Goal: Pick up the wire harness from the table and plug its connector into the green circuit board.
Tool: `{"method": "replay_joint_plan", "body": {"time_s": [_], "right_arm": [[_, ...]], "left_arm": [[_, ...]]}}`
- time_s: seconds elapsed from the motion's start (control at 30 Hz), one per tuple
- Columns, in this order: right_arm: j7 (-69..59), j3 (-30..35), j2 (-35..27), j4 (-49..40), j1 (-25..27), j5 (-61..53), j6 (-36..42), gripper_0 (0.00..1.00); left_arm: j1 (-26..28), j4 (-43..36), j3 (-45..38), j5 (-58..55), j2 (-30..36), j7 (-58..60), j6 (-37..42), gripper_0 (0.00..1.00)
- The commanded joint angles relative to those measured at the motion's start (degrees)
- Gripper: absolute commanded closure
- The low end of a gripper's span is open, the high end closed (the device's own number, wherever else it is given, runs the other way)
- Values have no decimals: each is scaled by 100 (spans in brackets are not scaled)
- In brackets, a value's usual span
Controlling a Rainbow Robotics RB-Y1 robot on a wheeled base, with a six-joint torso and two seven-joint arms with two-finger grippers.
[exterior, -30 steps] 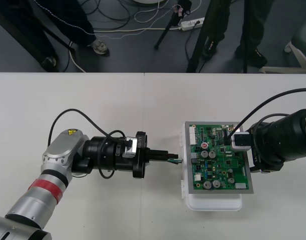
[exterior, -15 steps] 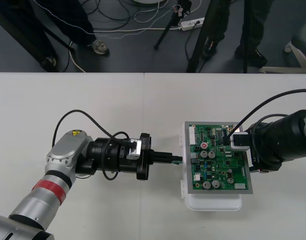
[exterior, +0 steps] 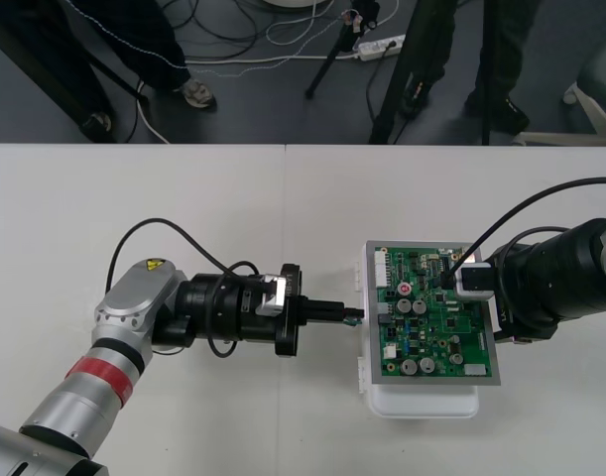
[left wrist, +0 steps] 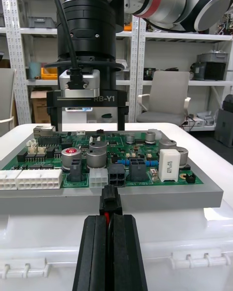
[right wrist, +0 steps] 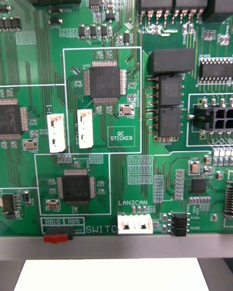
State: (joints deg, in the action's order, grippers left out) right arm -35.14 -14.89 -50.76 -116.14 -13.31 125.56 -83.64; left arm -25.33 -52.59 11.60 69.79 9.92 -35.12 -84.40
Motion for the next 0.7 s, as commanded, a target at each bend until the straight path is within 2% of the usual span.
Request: {"method": "replay_joint_plan", "body": {"time_s": [0.03,0.23,0.7], "right_arm": [[139,-137,-65,-119,-190,-31,-197,0],[77,-268,-144,-119,-357,-22,-540,0],[-20,-576,-276,-119,-550,92,-548,0]], "left_arm": [[-235,-41,176,17,-201,-381,240,100],[-235,-41,203,17,-228,-381,275,100],[-235,-41,378,-106,-228,-381,346,100]]}}
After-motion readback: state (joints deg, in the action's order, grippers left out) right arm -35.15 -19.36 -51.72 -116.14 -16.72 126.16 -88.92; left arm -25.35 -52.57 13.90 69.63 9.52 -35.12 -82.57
